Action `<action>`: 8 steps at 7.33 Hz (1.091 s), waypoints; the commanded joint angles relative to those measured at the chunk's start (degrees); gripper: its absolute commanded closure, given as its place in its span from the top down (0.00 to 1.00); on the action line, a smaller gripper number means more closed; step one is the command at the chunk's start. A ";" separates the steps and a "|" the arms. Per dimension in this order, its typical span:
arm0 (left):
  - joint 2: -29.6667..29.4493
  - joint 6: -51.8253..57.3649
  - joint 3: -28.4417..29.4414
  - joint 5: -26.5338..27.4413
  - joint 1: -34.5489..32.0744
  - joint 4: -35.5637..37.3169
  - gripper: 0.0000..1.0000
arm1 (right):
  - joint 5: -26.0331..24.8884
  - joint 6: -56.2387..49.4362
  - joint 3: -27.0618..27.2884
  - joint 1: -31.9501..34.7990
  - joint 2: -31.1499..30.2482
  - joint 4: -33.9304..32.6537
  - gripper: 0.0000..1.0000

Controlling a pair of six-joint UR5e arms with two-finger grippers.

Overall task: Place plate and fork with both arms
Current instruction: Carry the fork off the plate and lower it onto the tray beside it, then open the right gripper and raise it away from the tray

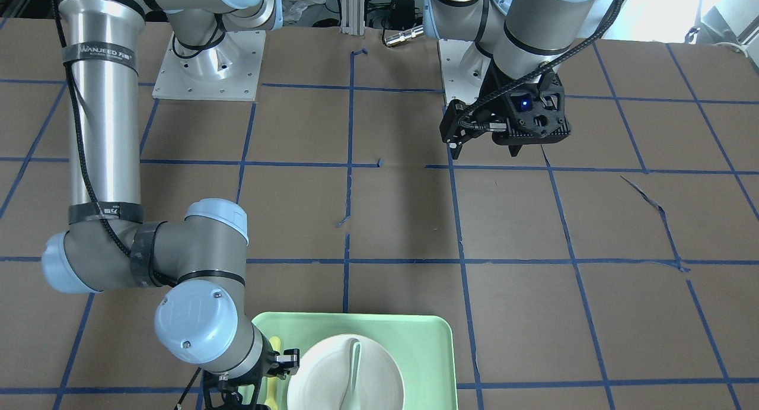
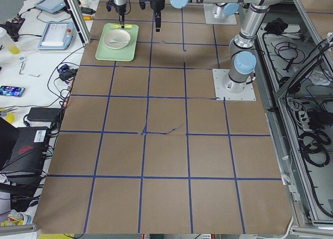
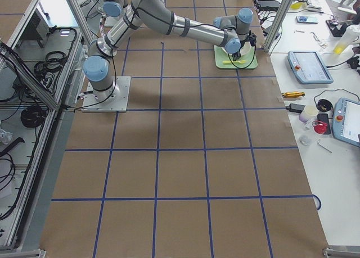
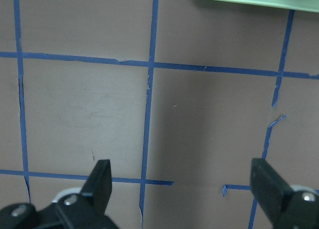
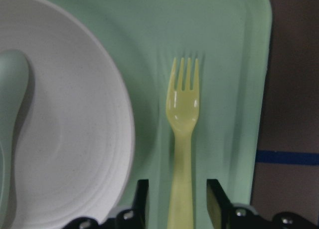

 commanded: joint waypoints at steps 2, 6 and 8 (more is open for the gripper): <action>0.04 0.00 -0.15 0.00 0.00 0.00 1.00 | -3.85 -1.51 6.95 -0.54 -12.06 2.38 1.00; 0.30 0.00 -0.24 0.18 0.00 -0.09 1.00 | -3.87 -0.90 31.11 -2.65 -42.90 9.76 1.00; 0.66 0.00 -0.24 0.26 0.00 -0.17 1.00 | -4.83 -0.54 31.78 -2.65 -48.31 16.33 1.00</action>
